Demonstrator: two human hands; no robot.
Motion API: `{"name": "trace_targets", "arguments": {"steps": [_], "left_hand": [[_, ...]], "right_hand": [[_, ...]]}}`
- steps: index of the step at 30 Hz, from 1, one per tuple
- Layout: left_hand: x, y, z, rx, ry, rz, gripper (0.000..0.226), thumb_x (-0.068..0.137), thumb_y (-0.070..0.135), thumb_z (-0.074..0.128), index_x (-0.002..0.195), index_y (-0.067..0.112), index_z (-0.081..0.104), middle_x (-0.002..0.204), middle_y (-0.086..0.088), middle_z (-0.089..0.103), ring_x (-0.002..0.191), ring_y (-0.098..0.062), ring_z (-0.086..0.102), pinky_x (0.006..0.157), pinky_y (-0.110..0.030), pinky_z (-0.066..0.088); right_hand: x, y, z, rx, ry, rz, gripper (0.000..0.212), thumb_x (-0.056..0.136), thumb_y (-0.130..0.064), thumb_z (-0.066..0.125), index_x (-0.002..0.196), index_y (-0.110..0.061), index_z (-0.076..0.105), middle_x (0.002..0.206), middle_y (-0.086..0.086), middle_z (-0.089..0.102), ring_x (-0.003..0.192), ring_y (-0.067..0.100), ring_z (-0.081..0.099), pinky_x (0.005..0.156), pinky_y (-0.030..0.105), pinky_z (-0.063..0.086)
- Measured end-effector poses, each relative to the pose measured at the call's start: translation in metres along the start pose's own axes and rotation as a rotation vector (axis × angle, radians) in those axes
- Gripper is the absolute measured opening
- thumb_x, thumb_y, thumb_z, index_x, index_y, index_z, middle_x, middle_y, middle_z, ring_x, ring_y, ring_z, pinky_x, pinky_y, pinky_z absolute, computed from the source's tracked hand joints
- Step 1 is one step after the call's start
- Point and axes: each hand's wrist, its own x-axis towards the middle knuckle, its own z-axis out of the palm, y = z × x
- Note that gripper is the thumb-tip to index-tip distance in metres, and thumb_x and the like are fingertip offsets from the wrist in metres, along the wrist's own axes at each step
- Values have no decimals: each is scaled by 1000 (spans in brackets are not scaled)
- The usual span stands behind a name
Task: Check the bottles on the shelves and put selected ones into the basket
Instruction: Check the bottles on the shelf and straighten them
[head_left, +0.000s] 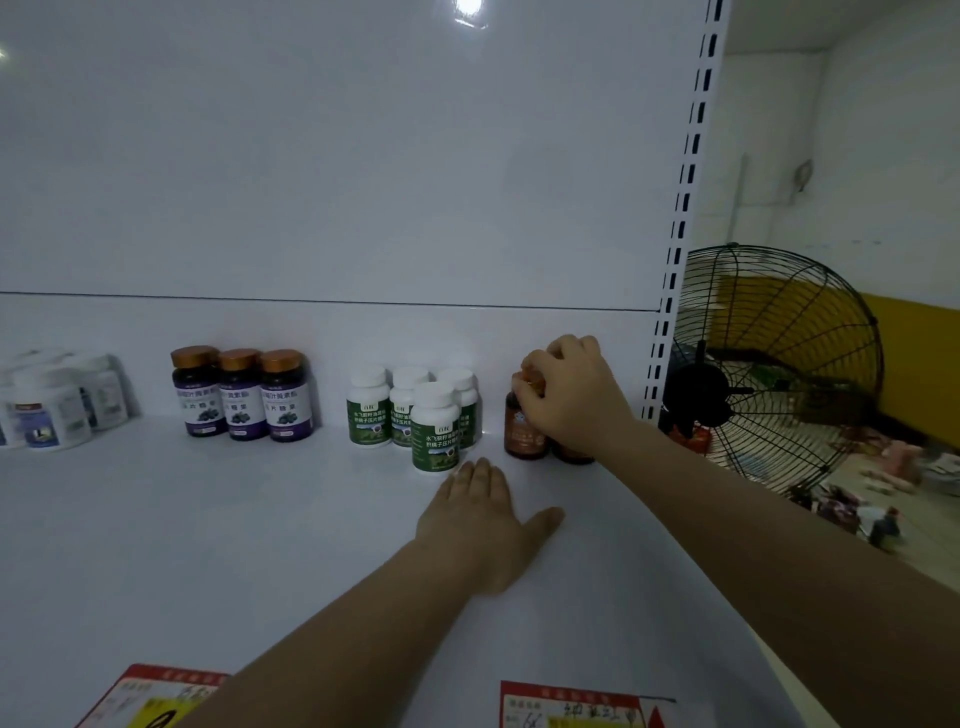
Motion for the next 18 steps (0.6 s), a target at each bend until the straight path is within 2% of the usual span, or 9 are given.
{"name": "trace_targets", "arguments": {"steps": [2,5,7,9,14,16,18], "left_hand": [[0,0,-1,-2,-5,-2,89,89,70,12,150,7,-3,159,-8,-6,146,-20,-6,118,-33,-3],[0,1,-2,-9,-2,1,88,89,70,12,150,8,-3,159,-8,-6,146,-19,-6,118,-33,-3],[-1,1,-2,-5,-6,0,88,90,69,12,150,8,-3,159,-8,-6,146,-19,-6,118,-33,-3],[-1,2,-3,-3,-4,0,87,90,69,12,150,7,-3,159,-8,-6,146,-20,-6,118,-32,-3],[-5,3,-9,-23,-30,-14,89,90,68,15,150,5,-1,159,-11,-2,146,-22,-3,119,-34,1],[-4,6,-17,-30,-35,-28,87,90,68,25,147,3,19,155,-15,19,143,-26,18,116,-34,17],[-6,13,-31,-137,38,-2,66,88,63,44,124,8,49,128,-10,52,116,-23,49,94,-30,40]], "right_hand": [[1,6,-7,28,18,107,28,83,-23,55,97,-2,68,89,19,59,85,37,53,70,40,46],[0,19,-15,-23,-189,226,28,94,-25,48,114,-7,57,111,16,48,104,33,46,84,38,43],[-2,23,-17,48,-312,264,30,96,-30,48,119,-10,52,116,15,42,102,32,49,85,37,46],[-3,21,-21,105,-336,273,30,97,-27,49,122,-11,51,118,16,42,97,29,50,82,34,45],[0,14,-45,149,-322,242,34,93,-29,57,122,-13,58,116,12,60,105,25,56,79,27,43],[3,11,-61,207,-296,238,39,90,-33,62,125,-16,57,109,6,59,100,20,55,76,24,41],[7,8,-82,291,-281,254,41,86,-37,66,122,-18,58,101,0,56,92,13,53,68,19,41]]}}
